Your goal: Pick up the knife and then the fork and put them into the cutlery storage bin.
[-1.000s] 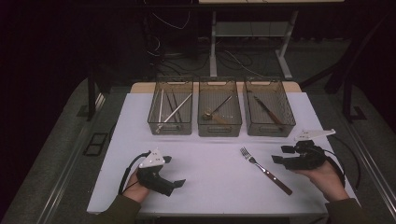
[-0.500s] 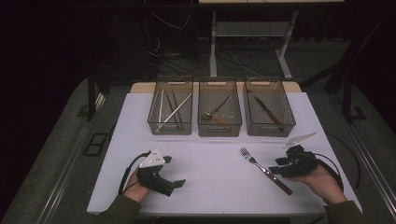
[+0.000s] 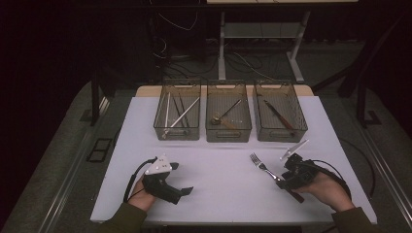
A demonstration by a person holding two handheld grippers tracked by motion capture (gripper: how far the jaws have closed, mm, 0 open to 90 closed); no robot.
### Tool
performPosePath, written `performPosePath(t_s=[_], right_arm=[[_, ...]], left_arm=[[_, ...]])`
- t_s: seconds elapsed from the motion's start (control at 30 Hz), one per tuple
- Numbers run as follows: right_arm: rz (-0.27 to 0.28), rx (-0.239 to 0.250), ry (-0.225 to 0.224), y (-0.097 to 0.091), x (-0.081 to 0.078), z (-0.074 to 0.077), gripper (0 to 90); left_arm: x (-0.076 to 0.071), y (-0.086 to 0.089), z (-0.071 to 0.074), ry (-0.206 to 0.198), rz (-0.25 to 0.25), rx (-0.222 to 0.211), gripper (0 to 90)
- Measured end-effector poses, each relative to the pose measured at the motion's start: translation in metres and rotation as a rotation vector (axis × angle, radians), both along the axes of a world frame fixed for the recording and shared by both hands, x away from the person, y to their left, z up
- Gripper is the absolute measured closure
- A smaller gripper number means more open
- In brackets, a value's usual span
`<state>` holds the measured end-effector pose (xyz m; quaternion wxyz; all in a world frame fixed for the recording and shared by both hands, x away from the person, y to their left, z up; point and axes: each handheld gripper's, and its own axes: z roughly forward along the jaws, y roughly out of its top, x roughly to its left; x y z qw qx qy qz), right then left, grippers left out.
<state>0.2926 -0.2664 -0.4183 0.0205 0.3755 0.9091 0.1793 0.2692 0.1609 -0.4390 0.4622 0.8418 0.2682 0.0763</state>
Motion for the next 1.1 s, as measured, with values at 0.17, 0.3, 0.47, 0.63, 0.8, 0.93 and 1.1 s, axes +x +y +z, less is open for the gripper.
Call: performPosePath(t_s=[0.17, 0.3, 0.47, 0.63, 0.8, 0.93, 1.1], right_arm=[[0.017, -0.039, 0.017, 0.007, 0.007, -0.003, 58.8], [0.024, -0.080, 0.027, 0.013, 0.012, -0.004, 62.1], [0.039, -0.148, 0.040, 0.023, 0.014, -0.003, 64.8], [0.048, -0.202, 0.064, 0.030, 0.017, -0.002, 65.6], [0.059, -0.229, 0.061, 0.032, 0.019, -0.002, 69.0], [0.065, -0.225, 0.076, 0.035, 0.018, -0.001, 74.3], [0.070, -0.229, 0.061, 0.033, 0.017, -0.002, 77.5]], left_arm=[[0.000, 0.000, 0.000, 0.000, 0.000, 0.000, 0.0], [0.000, -0.001, 0.000, 0.001, -0.001, 0.000, 0.0], [0.000, -0.001, -0.001, 0.003, -0.004, 0.004, 0.0], [0.000, -0.002, -0.001, 0.005, -0.009, 0.007, 0.0], [0.000, -0.002, -0.001, 0.007, -0.009, 0.006, 0.0], [0.000, -0.002, -0.002, 0.008, -0.010, 0.009, 0.0], [0.000, -0.002, -0.002, 0.008, -0.008, 0.008, 0.0]])
